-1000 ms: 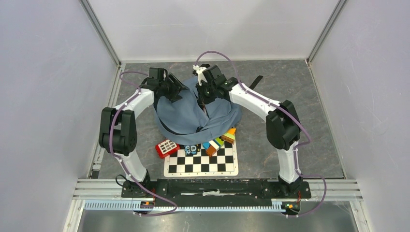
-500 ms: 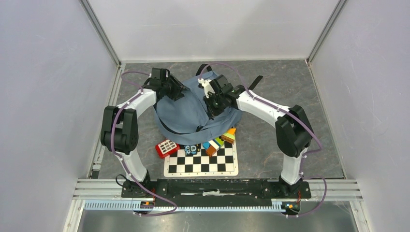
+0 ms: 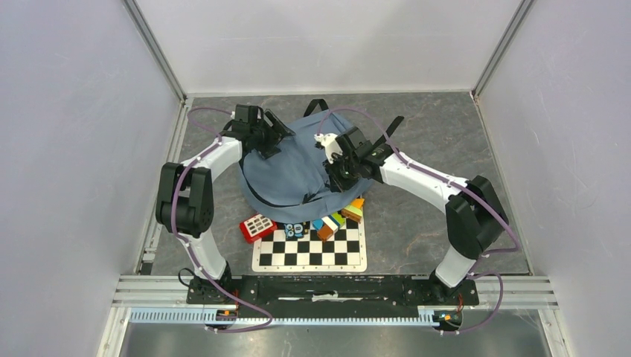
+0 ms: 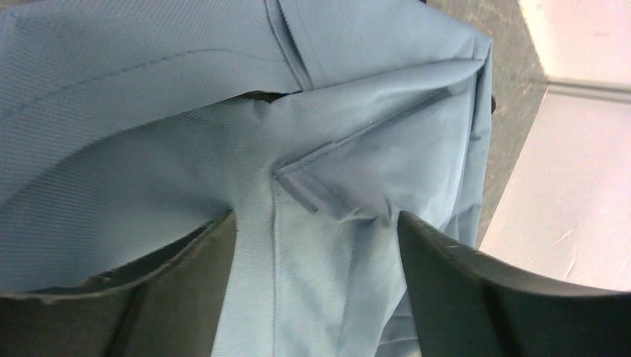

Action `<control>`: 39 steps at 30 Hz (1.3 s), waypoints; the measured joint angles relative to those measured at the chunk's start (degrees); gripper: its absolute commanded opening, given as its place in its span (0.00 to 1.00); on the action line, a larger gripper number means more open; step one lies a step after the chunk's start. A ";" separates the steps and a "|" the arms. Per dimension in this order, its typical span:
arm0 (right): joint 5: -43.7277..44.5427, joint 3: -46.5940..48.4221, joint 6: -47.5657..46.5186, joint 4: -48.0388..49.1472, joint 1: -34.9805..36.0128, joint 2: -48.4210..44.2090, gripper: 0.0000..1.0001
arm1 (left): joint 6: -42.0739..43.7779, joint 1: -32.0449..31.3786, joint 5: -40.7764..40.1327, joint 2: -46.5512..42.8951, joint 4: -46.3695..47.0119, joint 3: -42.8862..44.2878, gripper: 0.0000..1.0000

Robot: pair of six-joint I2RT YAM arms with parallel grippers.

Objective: Pack the student bag
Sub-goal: Zip the student bag at the center of the board, then reset both arms

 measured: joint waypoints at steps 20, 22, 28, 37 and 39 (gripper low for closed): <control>9.01 -5.95 -1.66 0.55 -26.71 -22.05 0.87 | 16.48 -0.04 -17.46 -38.01 -5.22 -13.29 1.00; 11.61 -9.60 -3.23 1.84 -31.67 -27.50 0.86 | 18.23 -0.04 -21.27 -43.63 -8.33 -13.84 1.00; 20.50 -22.14 -7.96 11.19 -35.15 -45.68 0.89 | 22.75 -0.04 -28.87 -55.34 -17.53 -13.79 1.00; 25.99 -42.03 -9.94 31.65 -35.04 -63.25 0.92 | 24.15 -0.04 -31.63 -63.80 -22.60 -17.20 1.00; 26.08 -42.14 -9.92 33.33 -35.04 -62.75 0.92 | 24.46 -0.04 -31.87 -64.35 -23.17 -17.40 1.00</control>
